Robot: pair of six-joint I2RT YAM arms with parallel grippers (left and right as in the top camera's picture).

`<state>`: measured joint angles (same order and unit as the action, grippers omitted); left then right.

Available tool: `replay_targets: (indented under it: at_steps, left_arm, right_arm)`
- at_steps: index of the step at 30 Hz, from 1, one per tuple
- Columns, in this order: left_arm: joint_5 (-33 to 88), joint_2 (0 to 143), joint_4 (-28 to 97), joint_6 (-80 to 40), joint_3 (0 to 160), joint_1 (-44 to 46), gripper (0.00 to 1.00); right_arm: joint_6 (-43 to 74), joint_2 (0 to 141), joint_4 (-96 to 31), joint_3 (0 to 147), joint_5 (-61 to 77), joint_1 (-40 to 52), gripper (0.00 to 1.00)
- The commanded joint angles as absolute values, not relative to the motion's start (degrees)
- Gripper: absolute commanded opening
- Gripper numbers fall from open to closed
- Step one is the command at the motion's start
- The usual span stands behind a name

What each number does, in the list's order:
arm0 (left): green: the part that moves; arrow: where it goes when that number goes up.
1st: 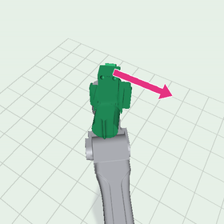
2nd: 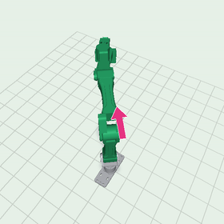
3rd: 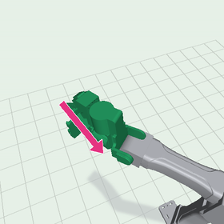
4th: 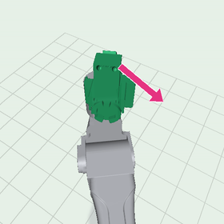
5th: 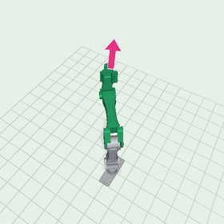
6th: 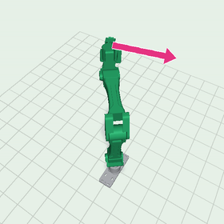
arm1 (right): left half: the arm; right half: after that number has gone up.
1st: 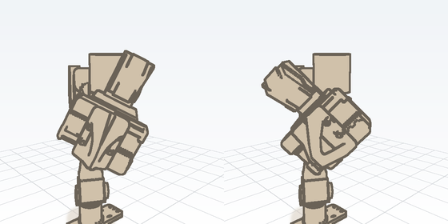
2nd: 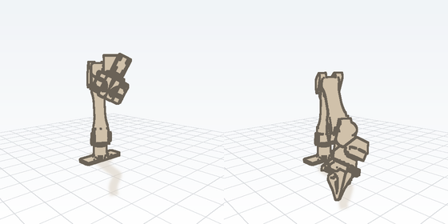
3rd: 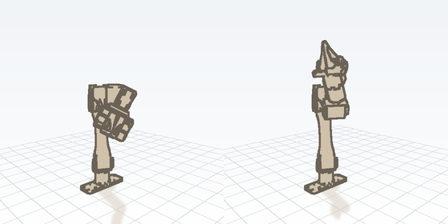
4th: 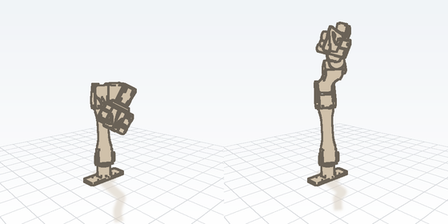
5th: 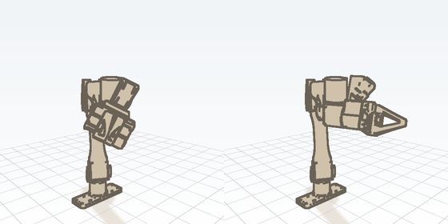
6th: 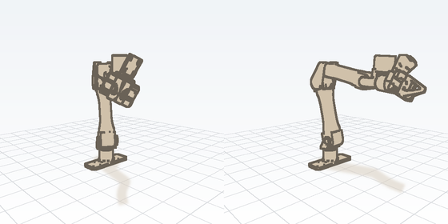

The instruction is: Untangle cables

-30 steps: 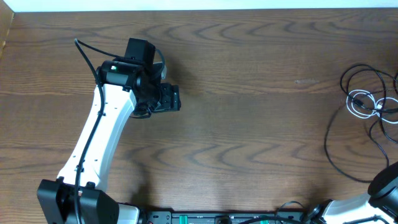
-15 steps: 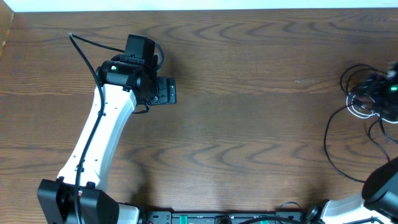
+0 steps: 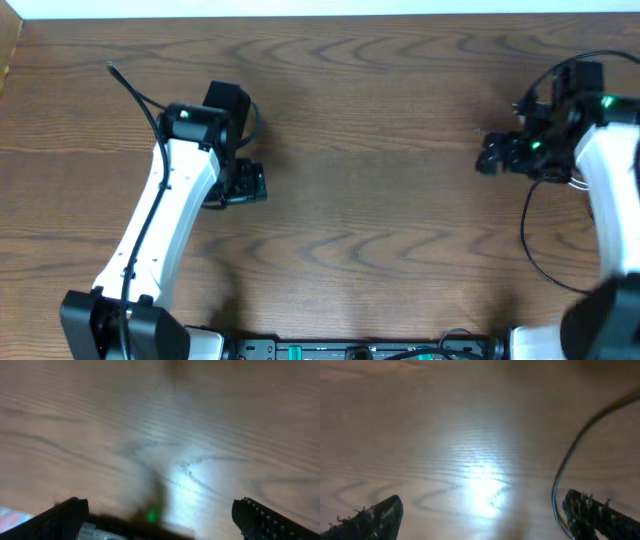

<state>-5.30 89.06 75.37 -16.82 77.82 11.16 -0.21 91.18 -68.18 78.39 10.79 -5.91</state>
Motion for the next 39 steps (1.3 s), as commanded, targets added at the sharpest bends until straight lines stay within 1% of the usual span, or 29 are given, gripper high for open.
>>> replay_targets:
  at_steps: [1, 5, 9, 13, 18, 21, 34, 37, 39]
  left_arm:
    - [-7.1, 80.2, 70.3, -18.3, 69.6, 11.2, 0.97]
    - [-7.1, 68.3, 63.1, -18.1, 61.1, 11.2, 0.97]
    - [-7.1, 55.4, 58.0, -18.1, 53.8, 11.2, 0.98]
    - [-7.1, 45.4, 57.8, -18.1, 49.8, 11.2, 0.98]
    - [-7.1, 38.2, 59.9, -18.1, 49.7, 11.2, 0.98]
    - [-7.1, 36.1, 59.9, -18.1, 49.7, 11.2, 0.98]
    - [-7.1, 36.3, 59.9, -18.1, 49.7, 11.2, 0.98]
    - [-7.1, 36.3, 59.9, -18.1, 49.7, 11.2, 0.98]
    - [-7.1, 36.3, 59.9, -18.1, 49.7, 11.2, 0.98]
  right_arm:
    - [2.8, 77.5, -63.5, 69.6, 7.7, -3.4, 0.99]
    - [2.9, 65.7, -58.6, 62.1, 7.4, -3.4, 0.99]
    - [2.9, 56.1, -57.0, 57.8, 4.3, -3.3, 0.99]
    - [2.9, 48.6, -57.5, 56.1, 3.9, -3.3, 0.99]
    - [2.9, 43.4, -58.1, 56.0, 3.0, -3.3, 0.99]
    - [2.9, 42.5, -58.1, 56.0, 3.0, -3.3, 0.99]
    - [2.9, 42.7, -58.1, 56.0, 3.0, -3.3, 0.99]
    - [1.8, 42.6, -60.8, 56.0, -0.2, -3.3, 0.99]
    - [1.6, 41.9, -60.0, 55.4, -1.2, -3.4, 0.99]
